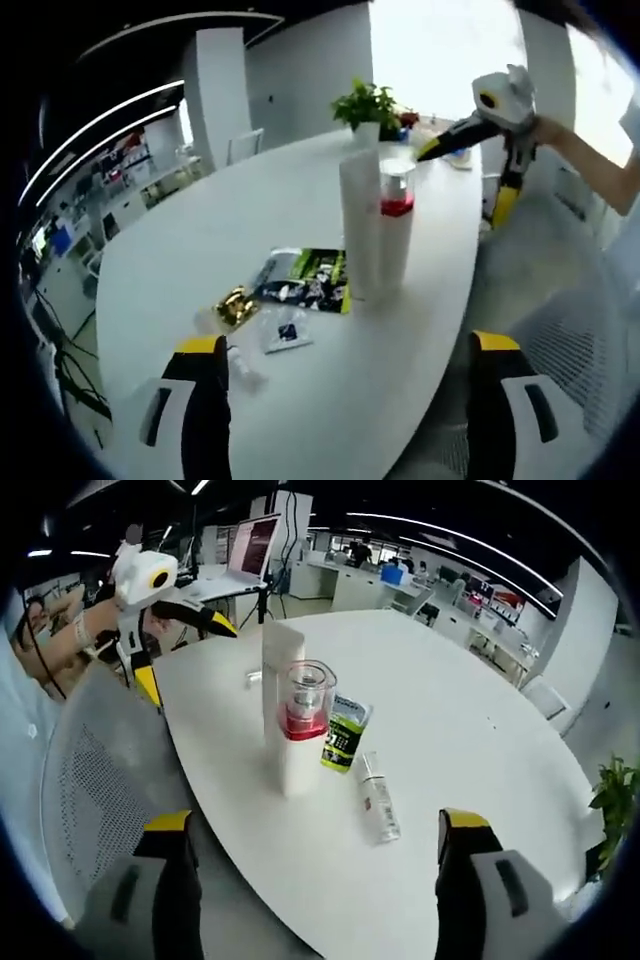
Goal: Arrange the skincare products in the storage area until every visible bottle or jar stands upright without overlapping.
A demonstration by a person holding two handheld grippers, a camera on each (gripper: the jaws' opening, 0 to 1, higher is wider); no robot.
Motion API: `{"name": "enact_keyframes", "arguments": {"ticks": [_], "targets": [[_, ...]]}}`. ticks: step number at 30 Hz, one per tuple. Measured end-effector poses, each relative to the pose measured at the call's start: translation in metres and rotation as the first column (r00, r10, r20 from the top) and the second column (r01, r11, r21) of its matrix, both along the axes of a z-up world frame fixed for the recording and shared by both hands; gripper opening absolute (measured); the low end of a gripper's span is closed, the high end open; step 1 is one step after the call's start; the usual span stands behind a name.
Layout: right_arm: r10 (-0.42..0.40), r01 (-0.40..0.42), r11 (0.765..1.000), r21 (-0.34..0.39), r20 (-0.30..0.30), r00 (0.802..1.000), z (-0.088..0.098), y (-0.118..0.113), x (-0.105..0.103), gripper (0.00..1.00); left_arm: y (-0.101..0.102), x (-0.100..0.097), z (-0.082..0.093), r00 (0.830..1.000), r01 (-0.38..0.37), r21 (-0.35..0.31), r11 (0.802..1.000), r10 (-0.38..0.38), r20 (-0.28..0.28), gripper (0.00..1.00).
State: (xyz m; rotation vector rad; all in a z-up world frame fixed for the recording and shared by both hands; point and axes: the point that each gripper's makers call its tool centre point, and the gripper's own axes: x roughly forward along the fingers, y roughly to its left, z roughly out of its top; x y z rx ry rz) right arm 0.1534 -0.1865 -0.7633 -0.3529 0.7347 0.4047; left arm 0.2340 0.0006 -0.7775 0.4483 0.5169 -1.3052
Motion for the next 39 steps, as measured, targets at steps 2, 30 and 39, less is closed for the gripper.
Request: {"name": "enact_keyframes", "arguments": {"ticks": [2, 30, 39], "targets": [[-0.009, 0.009, 1.0, 0.005, -0.008, 1.0, -0.002, -0.001, 0.0, 1.0, 0.0, -0.001, 0.001, 1.0, -0.005, -0.009, 1.0, 0.005, -0.006, 0.97], [-0.004, 0.002, 1.0, -0.018, -0.115, 0.993, -0.03, -0.033, 0.032, 0.78, -0.002, 0.001, -0.005, 0.998, -0.051, -0.04, 0.998, 0.05, -0.028, 0.97], [0.036, -0.056, 0.995, -0.087, -0.223, 0.974, -0.057, -0.048, 0.046, 0.67, -0.003, 0.0, 0.004, 0.998, -0.059, -0.079, 0.995, 0.059, 0.003, 0.97]]}}
